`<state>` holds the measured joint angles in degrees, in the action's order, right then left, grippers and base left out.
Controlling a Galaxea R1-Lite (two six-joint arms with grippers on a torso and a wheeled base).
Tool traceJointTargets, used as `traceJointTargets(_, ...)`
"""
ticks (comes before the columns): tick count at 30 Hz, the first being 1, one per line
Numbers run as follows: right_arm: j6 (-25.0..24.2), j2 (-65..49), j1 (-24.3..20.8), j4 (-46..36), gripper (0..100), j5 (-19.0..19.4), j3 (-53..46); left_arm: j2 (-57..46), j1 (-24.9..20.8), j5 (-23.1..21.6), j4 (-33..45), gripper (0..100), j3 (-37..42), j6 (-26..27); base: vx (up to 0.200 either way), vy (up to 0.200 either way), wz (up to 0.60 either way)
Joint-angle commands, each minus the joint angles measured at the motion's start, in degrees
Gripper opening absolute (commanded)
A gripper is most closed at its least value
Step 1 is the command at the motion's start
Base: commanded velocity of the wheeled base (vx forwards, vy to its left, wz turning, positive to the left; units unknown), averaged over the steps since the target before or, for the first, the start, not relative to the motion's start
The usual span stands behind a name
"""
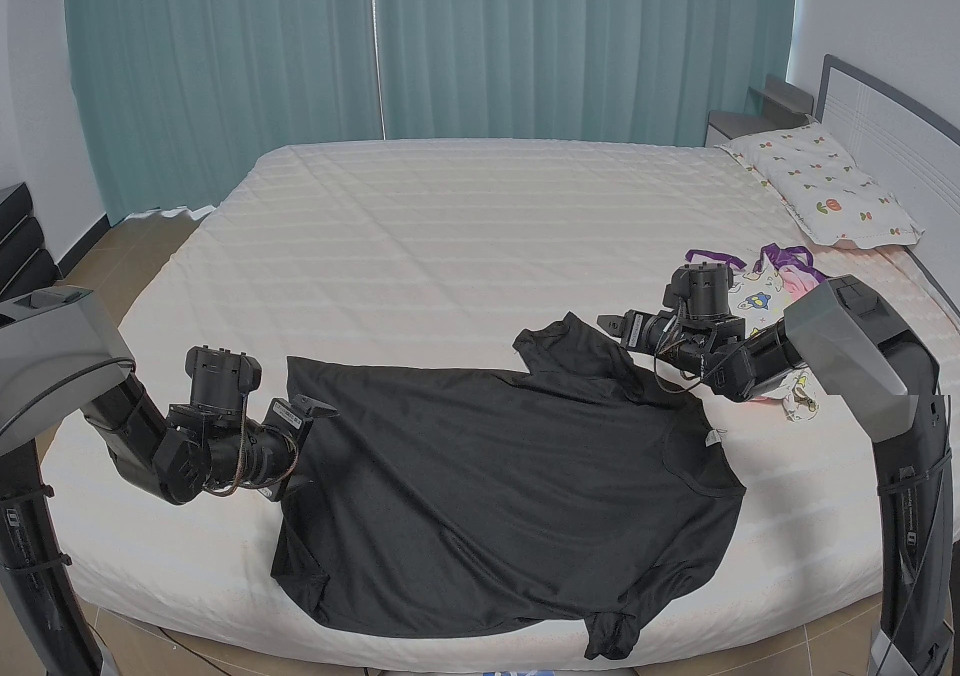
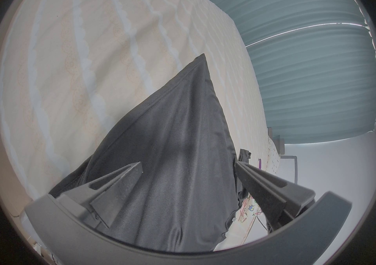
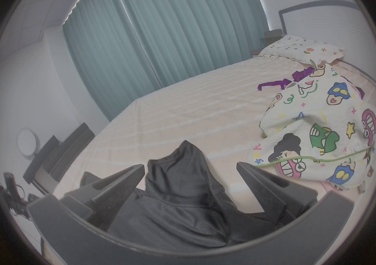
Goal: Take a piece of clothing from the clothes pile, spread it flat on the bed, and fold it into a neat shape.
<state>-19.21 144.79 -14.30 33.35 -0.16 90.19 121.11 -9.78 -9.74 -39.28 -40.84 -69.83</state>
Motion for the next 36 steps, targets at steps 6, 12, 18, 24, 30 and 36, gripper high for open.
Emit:
traceJointTargets(6, 1.55, 9.72, 0.15, -2.42, 100, -0.19, 8.08, 0.09, -0.15, -0.02, -0.01, 100, 0.32, 0.04, 0.0, 0.0, 0.0)
traceJointTargets(12, 1.46, 11.75, 0.15, -2.42, 0, -0.54, 9.04, 0.09, -0.15, -0.02, -0.1, 100, 0.32, 0.04, 0.0, 0.0, 0.0)
traceJointTargets(18, 0.58, 12.71, 1.2, -2.68, 0, -3.01, 12.38, 0.09, -0.33, 0.07, -0.01, 100, 0.41, 0.13, 0.0, 0.0, 0.0)
traceJointTargets(24, -2.32, 13.5, 3.58, -2.59, 0, -3.01, 15.19, 0.09, -0.33, 0.07, -0.1, 100, 0.5, 0.13, 0.0, 0.0, 0.0)
traceJointTargets(30, -9.18, 14.47, 5.07, -2.68, 0, -3.09, 17.22, 0.09, -0.33, 0.07, -0.1, 100, 0.67, 0.22, 0.0, 0.0, 0.0)
traceJointTargets(36, -9.35, 15.09, 6.48, -2.68, 0, -3.36, 18.89, 0.09, -0.33, 0.07, -0.1, 100, 0.67, 0.22, 0.0, 0.0, 0.0)
